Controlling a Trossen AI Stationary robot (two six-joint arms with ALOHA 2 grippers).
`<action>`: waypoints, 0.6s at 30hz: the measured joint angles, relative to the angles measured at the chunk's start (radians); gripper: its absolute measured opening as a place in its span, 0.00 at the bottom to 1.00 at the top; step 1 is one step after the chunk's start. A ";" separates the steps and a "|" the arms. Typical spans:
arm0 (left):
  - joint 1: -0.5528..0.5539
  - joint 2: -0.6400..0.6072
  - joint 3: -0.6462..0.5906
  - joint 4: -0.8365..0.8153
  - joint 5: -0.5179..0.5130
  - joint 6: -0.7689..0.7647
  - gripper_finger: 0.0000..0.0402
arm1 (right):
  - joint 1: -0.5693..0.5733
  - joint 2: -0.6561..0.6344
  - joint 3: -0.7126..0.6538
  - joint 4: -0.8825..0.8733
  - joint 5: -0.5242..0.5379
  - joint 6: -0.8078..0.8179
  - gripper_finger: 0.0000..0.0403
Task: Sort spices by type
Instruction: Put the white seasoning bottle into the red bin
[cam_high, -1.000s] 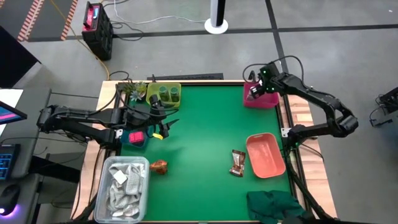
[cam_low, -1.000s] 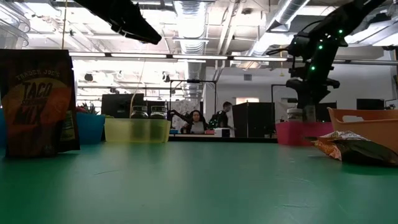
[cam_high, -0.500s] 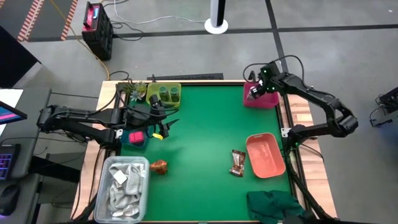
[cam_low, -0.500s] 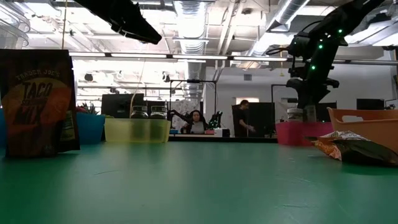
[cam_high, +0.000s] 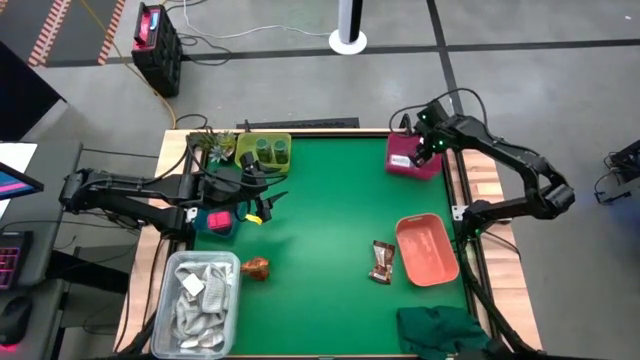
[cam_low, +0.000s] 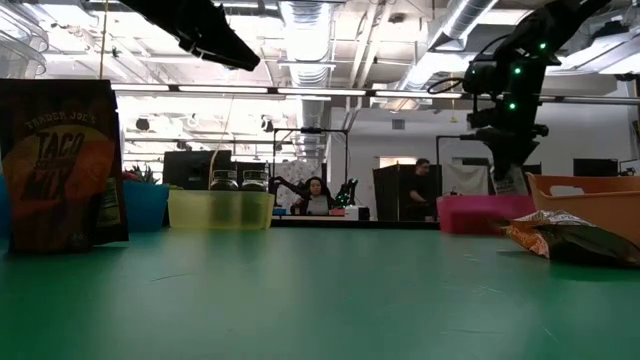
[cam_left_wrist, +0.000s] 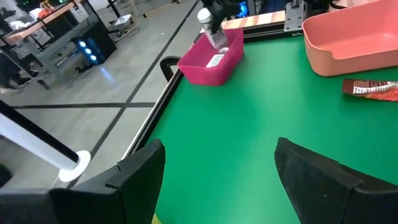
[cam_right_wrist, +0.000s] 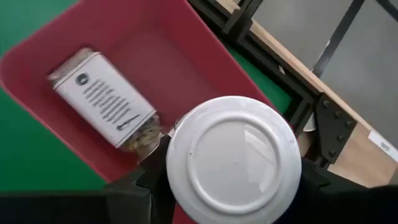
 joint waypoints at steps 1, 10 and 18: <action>0.000 0.000 0.000 0.000 0.000 0.000 0.72 | 0.000 0.000 0.000 0.006 0.003 0.000 0.55; 0.000 0.000 0.000 0.003 0.000 0.000 0.72 | -0.008 0.015 -0.021 0.086 0.031 0.039 0.55; 0.000 0.000 0.000 0.004 0.000 0.000 0.72 | -0.007 0.133 -0.027 0.181 0.033 0.099 0.55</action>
